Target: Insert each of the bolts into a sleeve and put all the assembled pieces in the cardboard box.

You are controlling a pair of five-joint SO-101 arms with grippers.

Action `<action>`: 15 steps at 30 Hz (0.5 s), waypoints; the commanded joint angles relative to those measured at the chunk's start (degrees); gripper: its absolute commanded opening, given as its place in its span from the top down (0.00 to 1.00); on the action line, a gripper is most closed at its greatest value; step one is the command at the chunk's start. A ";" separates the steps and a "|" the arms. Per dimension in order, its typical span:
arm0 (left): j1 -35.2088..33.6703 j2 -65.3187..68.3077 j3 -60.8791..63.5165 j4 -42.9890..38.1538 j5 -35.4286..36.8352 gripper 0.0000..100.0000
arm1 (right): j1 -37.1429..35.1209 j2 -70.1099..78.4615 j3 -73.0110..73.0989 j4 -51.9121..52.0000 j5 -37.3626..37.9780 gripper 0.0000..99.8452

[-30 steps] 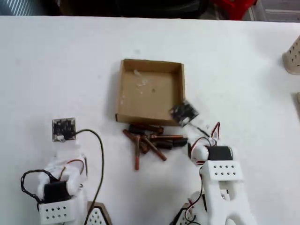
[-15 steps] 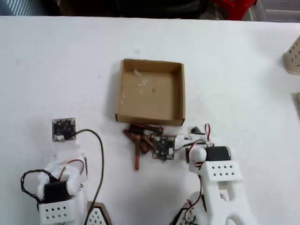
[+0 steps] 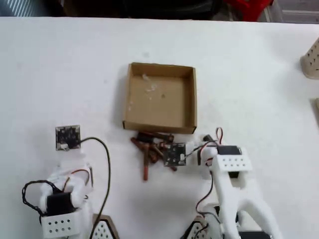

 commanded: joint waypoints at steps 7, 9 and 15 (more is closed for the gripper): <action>-0.66 -0.57 -0.09 0.18 -0.70 0.98 | 1.10 12.70 -9.32 -4.79 -5.01 0.98; -0.66 -0.57 -0.09 0.18 -0.70 0.98 | 1.45 13.14 -10.73 -4.44 -7.21 0.97; -0.66 -0.57 -0.09 0.00 -0.70 0.98 | 1.45 13.14 -16.18 -0.31 -22.77 0.98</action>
